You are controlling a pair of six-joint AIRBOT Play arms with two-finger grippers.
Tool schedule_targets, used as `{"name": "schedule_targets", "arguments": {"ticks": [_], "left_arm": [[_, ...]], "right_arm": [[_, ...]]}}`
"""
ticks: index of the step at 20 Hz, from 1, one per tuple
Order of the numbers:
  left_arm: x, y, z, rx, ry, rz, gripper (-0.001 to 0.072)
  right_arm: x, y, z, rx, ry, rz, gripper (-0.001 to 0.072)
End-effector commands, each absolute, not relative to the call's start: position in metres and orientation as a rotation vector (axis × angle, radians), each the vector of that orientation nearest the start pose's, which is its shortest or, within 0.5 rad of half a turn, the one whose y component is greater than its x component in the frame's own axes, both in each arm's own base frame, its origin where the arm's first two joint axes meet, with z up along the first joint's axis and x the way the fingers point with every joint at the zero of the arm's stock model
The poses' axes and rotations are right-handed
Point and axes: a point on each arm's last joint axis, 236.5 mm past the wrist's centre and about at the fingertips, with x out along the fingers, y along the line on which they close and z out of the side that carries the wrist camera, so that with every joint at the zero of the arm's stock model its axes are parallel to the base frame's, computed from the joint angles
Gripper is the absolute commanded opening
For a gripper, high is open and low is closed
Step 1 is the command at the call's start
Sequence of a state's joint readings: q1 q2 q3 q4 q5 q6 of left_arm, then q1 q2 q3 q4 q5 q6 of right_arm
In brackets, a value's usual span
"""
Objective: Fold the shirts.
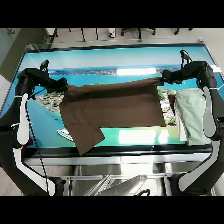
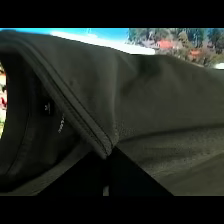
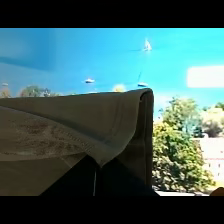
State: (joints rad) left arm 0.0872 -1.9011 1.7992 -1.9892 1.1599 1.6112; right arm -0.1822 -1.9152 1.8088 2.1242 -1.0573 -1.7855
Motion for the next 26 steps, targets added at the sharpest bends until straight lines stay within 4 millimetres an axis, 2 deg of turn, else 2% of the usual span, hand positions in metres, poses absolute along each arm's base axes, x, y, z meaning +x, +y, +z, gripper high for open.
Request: {"name": "schedule_targets", "arguments": {"ticks": [1,6,8,11,14,15,17,19,20,26], "left_arm": [[0.535,-0.038,-0.055,-0.435,1.258,-0.136,0.0017],[0.539,-0.037,-0.062,-0.440,1.237,-0.122,0.0017],[0.551,-0.036,-0.055,-0.451,1.188,-0.117,0.0016],[0.583,-0.044,-0.028,-0.428,1.048,-0.125,0.0017],[0.616,-0.060,0.011,-0.403,0.882,-0.146,0.0016],[0.622,-0.066,0.023,-0.393,0.849,-0.158,0.0016],[0.625,-0.073,0.035,-0.369,0.830,-0.173,0.0017],[0.619,-0.072,0.029,-0.344,0.865,-0.172,0.0017],[0.612,-0.071,0.019,-0.329,0.908,-0.170,0.0017],[0.566,-0.046,-0.056,-0.346,1.214,-0.127,0.0017]], "right_arm": [[0.579,-0.002,-0.037,0.400,1.064,0.186,0.0021],[0.576,0.012,-0.082,0.417,1.139,0.200,0.0021],[0.581,0.016,-0.087,0.438,1.126,0.200,0.0020],[0.610,0.024,-0.065,0.555,0.985,0.203,0.0018],[0.608,0.026,-0.065,0.546,0.994,0.221,0.0020],[0.604,0.030,-0.063,0.558,1.009,0.239,0.0021],[0.592,0.033,-0.069,0.537,1.065,0.256,0.0021],[0.581,0.026,-0.080,0.493,1.126,0.229,0.0021],[0.579,0.024,-0.081,0.483,1.133,0.227,0.0021],[0.579,0.018,-0.084,0.493,1.136,0.214,0.0021]]}}
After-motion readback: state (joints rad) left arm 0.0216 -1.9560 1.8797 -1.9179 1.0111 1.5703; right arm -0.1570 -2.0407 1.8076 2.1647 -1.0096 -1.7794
